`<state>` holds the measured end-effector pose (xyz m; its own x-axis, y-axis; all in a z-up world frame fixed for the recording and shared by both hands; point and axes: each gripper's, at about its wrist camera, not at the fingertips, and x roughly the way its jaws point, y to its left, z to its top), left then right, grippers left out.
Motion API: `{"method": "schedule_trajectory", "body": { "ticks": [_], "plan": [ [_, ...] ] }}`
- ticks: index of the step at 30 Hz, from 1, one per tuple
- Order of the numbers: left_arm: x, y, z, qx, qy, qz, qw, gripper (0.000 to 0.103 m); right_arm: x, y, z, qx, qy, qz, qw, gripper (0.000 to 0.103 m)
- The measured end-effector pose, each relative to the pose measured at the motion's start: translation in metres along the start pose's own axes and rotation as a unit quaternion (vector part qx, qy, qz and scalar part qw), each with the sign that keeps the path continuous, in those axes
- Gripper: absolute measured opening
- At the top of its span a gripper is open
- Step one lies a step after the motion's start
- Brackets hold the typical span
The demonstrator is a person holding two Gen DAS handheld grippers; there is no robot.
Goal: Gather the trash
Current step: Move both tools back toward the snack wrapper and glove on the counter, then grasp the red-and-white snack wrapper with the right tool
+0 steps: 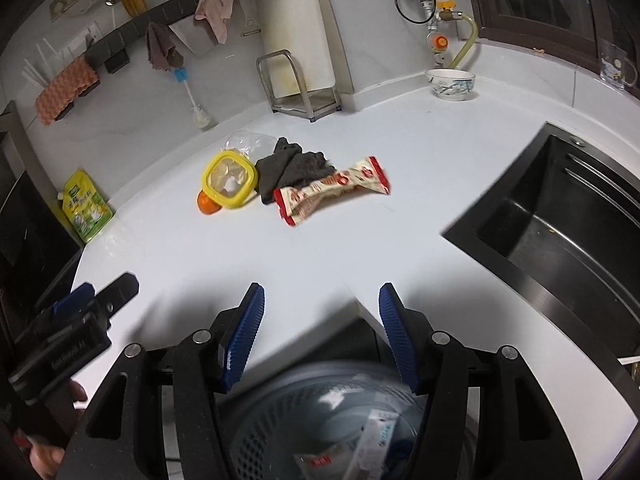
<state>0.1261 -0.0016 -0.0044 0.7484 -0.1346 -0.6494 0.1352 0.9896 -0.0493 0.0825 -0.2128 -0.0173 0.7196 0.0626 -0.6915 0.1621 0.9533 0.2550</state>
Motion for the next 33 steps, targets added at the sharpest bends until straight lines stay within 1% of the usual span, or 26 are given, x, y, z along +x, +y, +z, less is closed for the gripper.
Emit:
{"method": "schedule_trajectory", "body": {
  "ticks": [7, 12, 15, 19, 22, 28, 33],
  "plan": [
    [0.02, 0.027, 0.014, -0.009, 0.002, 0.014, 0.9999, 0.089, 0.037, 0.003, 0.026, 0.057, -0.004, -0.008, 0.998, 0.057],
    [0.027, 0.039, 0.019, -0.012, 0.003, 0.013, 0.9998, 0.089, 0.061, 0.003, 0.039, 0.102, -0.001, -0.005, 0.995, 0.057],
    [0.029, 0.043, 0.019, -0.014, 0.006, 0.009, 0.9998, 0.089, 0.072, 0.001, 0.045, 0.136, -0.011, -0.006, 0.991, 0.057],
    [0.029, 0.049, 0.019, -0.015, 0.007, 0.004, 0.9999, 0.089, 0.086, -0.005, 0.051, 0.179, -0.02, -0.018, 0.983, 0.057],
    [0.029, 0.053, 0.02, -0.016, 0.006, 0.002, 0.9999, 0.089, 0.096, -0.008, 0.053, 0.2, -0.018, -0.028, 0.979, 0.057],
    [0.03, 0.059, 0.021, -0.02, 0.007, 0.0, 0.9998, 0.089, 0.11, -0.013, 0.059, 0.227, -0.02, -0.038, 0.973, 0.057],
    [0.031, 0.058, 0.022, -0.018, 0.008, 0.002, 0.9998, 0.089, 0.122, -0.011, 0.065, 0.211, -0.014, -0.051, 0.976, 0.057]
  ]
}}
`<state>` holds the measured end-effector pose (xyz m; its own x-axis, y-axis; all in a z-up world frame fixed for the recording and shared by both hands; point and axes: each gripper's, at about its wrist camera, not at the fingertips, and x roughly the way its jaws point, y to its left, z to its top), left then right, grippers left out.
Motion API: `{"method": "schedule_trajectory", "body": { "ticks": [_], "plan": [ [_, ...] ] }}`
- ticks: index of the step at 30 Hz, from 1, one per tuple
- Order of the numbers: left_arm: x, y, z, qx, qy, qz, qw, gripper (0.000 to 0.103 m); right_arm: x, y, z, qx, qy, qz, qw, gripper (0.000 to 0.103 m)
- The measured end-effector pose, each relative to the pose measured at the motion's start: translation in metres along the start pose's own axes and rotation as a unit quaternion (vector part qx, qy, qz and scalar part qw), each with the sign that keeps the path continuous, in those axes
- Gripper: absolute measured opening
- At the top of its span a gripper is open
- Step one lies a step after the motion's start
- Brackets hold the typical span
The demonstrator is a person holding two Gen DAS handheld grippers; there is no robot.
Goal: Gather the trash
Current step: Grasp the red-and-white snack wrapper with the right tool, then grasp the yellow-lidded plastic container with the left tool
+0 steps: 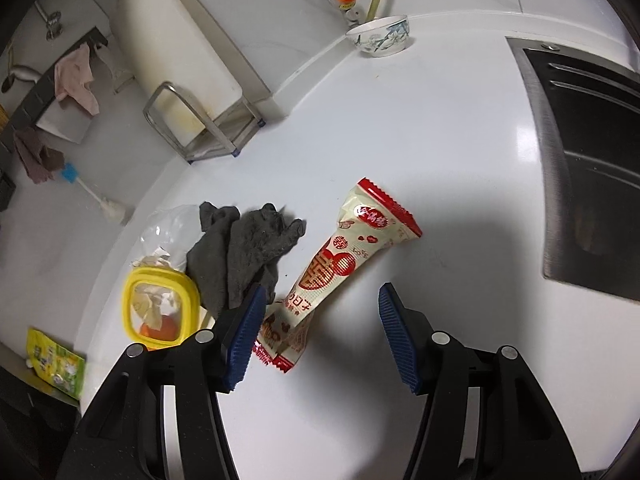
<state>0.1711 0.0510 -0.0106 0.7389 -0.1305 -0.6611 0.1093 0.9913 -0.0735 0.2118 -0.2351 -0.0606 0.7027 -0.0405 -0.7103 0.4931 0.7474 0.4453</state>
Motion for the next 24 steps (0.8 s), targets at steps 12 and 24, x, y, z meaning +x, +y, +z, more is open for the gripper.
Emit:
{"method": "schedule_trajectory", "body": {
  "ticks": [12, 24],
  "plan": [
    [0.012, -0.029, 0.012, 0.0, 0.002, -0.02, 0.9998, 0.089, -0.001, 0.009, 0.007, -0.086, 0.019, 0.043, 0.995, 0.012],
    [0.051, -0.07, 0.035, 0.003, 0.004, -0.015, 0.9999, 0.089, -0.012, -0.024, 0.032, -0.138, 0.032, 0.088, 0.986, 0.011]
  ]
}}
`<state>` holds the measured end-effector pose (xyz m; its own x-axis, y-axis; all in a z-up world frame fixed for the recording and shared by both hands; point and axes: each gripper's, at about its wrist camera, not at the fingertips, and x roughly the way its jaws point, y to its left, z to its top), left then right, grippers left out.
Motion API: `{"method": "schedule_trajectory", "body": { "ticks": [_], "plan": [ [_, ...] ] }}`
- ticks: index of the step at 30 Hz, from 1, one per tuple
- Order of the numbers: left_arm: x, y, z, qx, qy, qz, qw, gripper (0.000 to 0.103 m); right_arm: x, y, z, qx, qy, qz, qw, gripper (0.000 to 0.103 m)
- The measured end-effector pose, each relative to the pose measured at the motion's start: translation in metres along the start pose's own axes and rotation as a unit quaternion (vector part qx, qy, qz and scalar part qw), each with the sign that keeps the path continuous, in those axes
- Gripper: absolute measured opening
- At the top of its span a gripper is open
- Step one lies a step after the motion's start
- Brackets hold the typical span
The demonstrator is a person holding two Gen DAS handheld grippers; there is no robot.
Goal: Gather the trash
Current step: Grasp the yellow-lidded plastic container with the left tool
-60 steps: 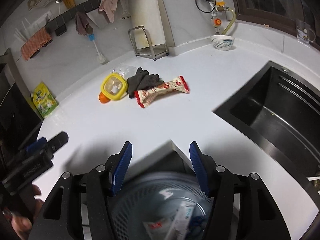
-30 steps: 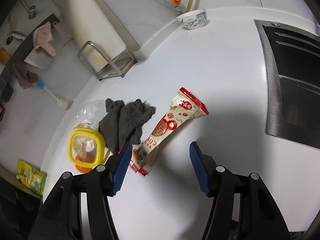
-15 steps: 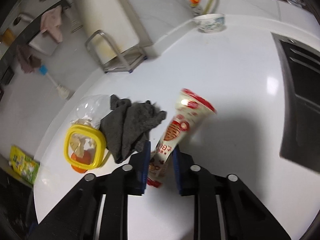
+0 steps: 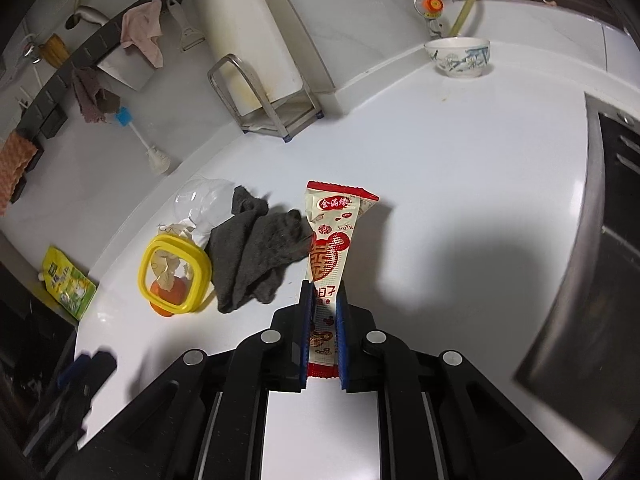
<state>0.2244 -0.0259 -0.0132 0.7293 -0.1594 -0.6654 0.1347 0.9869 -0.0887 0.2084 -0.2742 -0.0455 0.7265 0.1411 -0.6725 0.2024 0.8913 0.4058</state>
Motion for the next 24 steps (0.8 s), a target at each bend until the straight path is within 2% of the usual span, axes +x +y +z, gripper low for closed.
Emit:
{"method": "schedule_trajectory", "body": {
  "ticks": [7, 11, 19, 22, 24],
  "plan": [
    [0.034, -0.003, 0.02, 0.005, 0.004, -0.011, 0.9999, 0.089, -0.006, -0.02, 0.009, -0.02, 0.011, 0.027, 0.999, 0.01],
    [0.051, 0.0, 0.029, 0.006, 0.008, -0.021, 0.9997, 0.089, -0.005, -0.03, 0.011, -0.012, 0.017, 0.045, 0.999, 0.011],
    [0.078, -0.003, 0.038, 0.022, 0.024, -0.025, 0.9991, 0.088, -0.003, -0.031, 0.012, -0.011, 0.018, 0.063, 0.998, 0.011],
    [0.079, -0.004, 0.037, 0.024, 0.029, -0.03, 0.9989, 0.076, -0.004, -0.031, 0.012, -0.011, 0.015, 0.065, 0.998, 0.01],
    [0.078, -0.006, 0.034, 0.027, 0.033, -0.032, 0.9986, 0.063, -0.004, -0.03, 0.012, -0.012, 0.015, 0.064, 0.998, 0.011]
  ]
}}
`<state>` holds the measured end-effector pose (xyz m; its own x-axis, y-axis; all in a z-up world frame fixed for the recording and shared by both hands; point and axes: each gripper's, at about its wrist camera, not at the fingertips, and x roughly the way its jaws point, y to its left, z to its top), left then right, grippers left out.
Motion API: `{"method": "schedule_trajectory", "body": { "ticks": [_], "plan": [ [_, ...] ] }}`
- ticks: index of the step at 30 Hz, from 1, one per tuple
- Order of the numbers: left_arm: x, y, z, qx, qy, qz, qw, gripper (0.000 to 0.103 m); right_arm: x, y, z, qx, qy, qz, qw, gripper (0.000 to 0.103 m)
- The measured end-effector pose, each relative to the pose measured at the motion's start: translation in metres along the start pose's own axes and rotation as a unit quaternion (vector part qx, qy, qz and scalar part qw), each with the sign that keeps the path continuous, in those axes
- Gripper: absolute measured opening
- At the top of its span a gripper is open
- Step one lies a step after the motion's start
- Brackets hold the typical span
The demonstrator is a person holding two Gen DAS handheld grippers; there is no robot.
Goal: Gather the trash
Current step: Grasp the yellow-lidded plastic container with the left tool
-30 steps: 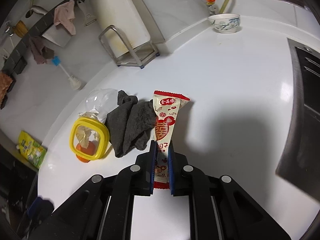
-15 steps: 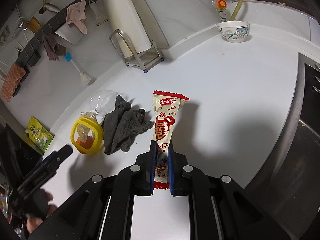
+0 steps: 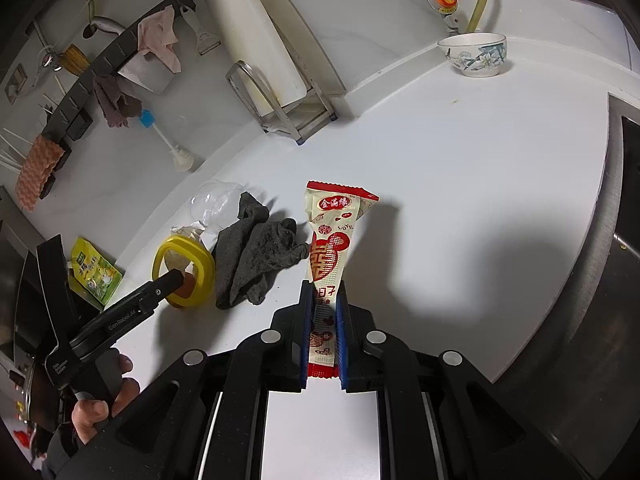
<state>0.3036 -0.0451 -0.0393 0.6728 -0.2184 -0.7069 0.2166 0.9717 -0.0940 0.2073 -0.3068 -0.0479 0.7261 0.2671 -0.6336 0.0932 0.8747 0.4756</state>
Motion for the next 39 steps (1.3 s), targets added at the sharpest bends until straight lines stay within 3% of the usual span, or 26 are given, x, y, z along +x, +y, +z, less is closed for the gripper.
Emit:
{"method": "schedule_trajectory", "body": {
  "ticks": [4, 5, 9, 25, 39],
  "plan": [
    [-0.005, -0.008, -0.005, 0.015, -0.002, -0.002, 0.9999, 0.046, -0.002, 0.0, 0.0, -0.001, -0.002, -0.003, 1.0, 0.01],
    [-0.006, -0.009, -0.006, 0.017, 0.0, -0.006, 0.9998, 0.036, -0.002, 0.0, 0.0, -0.002, -0.003, -0.004, 1.0, 0.01],
    [-0.012, -0.01, -0.008, 0.015, -0.002, -0.014, 0.9998, 0.027, -0.003, 0.001, -0.001, 0.0, -0.004, -0.004, 1.0, 0.01],
    [-0.032, -0.022, -0.013, 0.011, -0.018, -0.05, 0.9985, 0.02, -0.009, -0.001, -0.002, 0.0, -0.008, -0.002, 1.0, 0.011],
    [-0.066, -0.034, -0.022, 0.025, -0.039, -0.05, 0.9977, 0.019, -0.028, 0.004, -0.009, -0.004, -0.014, 0.003, 1.0, 0.01]
  ]
}}
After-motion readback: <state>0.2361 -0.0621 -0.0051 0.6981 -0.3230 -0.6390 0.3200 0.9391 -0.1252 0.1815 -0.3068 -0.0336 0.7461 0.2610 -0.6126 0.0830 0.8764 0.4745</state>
